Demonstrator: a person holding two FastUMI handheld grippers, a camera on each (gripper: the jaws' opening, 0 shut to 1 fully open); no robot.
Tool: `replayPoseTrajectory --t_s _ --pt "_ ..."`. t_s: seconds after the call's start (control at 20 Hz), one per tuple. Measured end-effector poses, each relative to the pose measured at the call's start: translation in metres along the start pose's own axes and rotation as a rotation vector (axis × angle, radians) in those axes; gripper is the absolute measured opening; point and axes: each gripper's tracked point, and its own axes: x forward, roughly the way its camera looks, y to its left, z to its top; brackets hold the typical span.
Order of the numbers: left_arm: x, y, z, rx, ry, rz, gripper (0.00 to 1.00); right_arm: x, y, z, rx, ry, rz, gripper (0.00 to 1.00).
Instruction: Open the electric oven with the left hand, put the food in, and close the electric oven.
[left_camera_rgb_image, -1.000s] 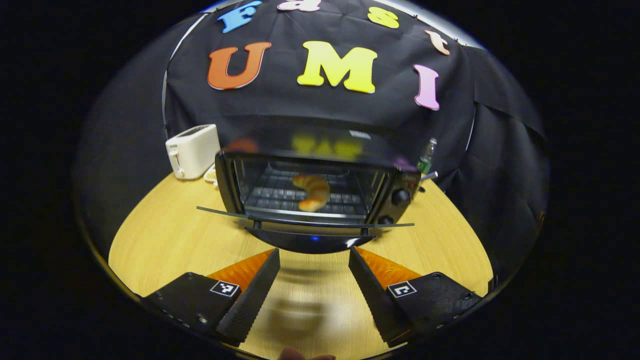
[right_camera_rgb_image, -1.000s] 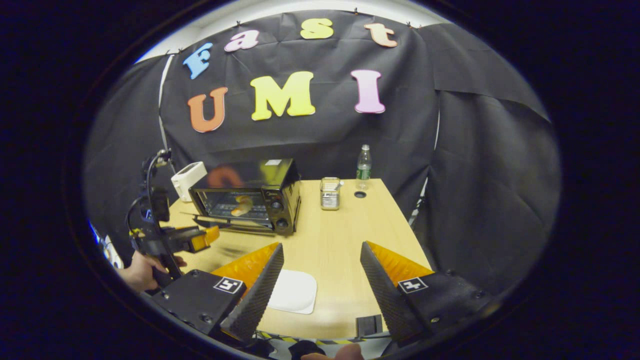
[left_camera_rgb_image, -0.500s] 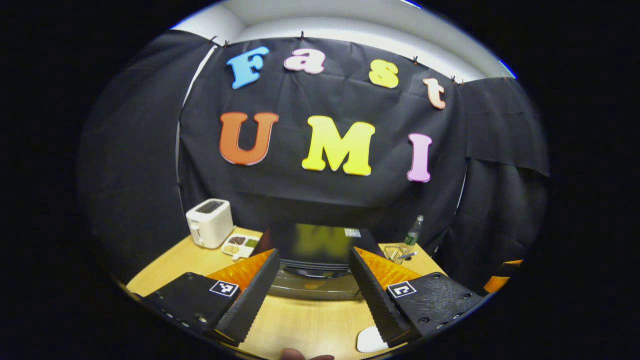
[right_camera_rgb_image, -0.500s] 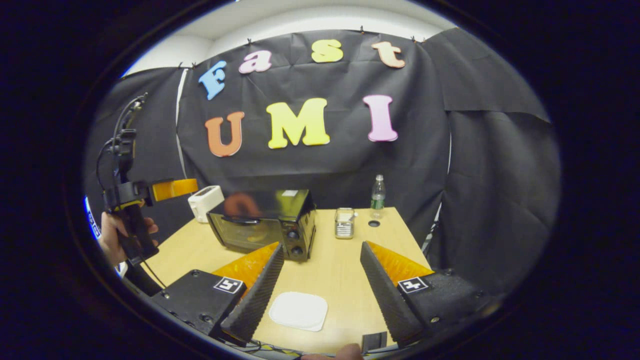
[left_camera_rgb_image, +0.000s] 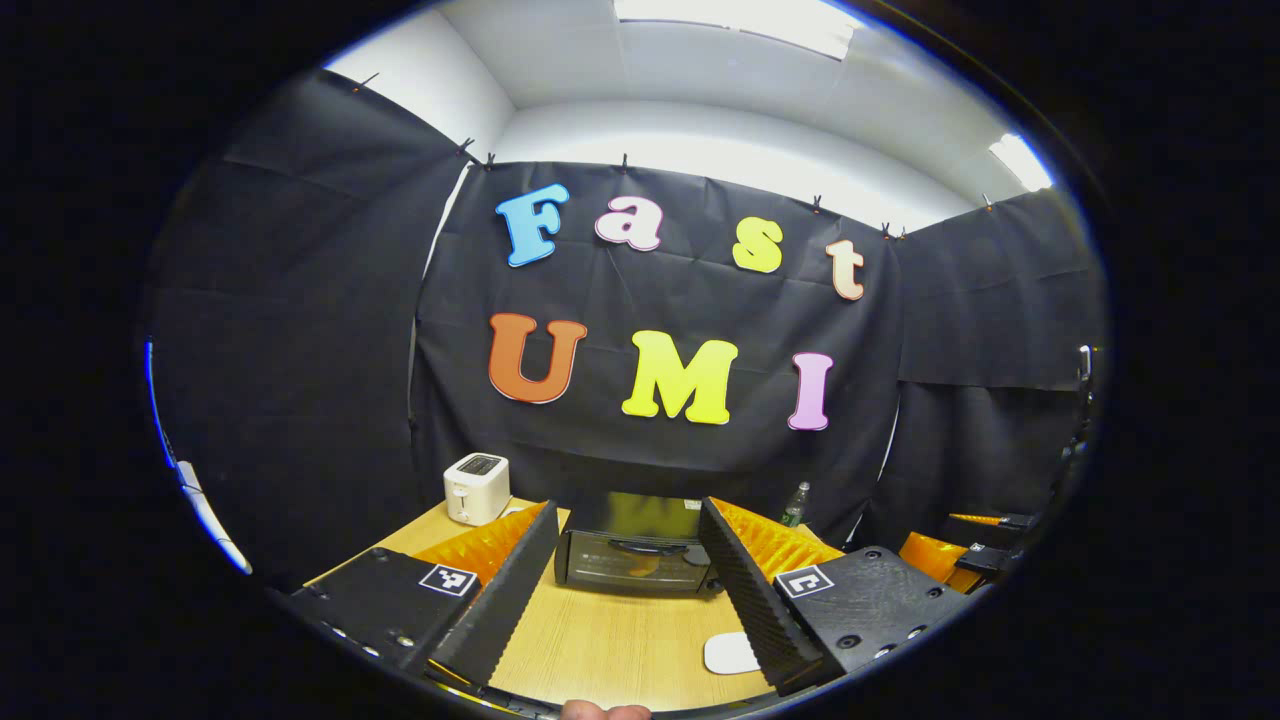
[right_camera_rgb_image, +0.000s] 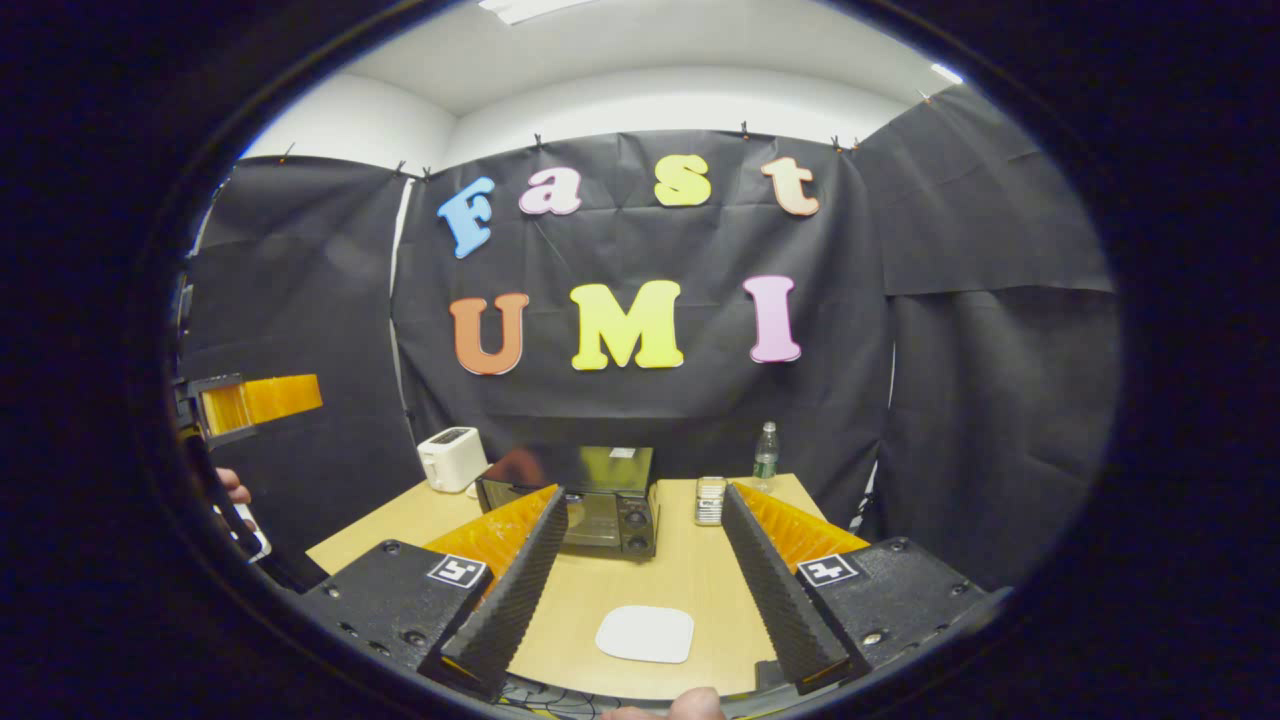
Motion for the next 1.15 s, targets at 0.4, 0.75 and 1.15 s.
replayPoseTrajectory --t_s 0.4,0.75,1.15 --pt "-0.086 0.010 -0.036 0.027 0.016 0.046 0.94 -0.065 0.052 -0.025 -0.046 -0.023 0.060 0.98" --pt "-0.098 -0.003 -0.046 0.046 0.010 0.029 0.93 -0.082 0.046 -0.030 -0.042 -0.031 0.063 0.98" --pt "-0.101 -0.013 -0.053 0.052 -0.006 0.037 0.94 -0.088 0.028 -0.027 -0.037 -0.056 0.054 0.98"
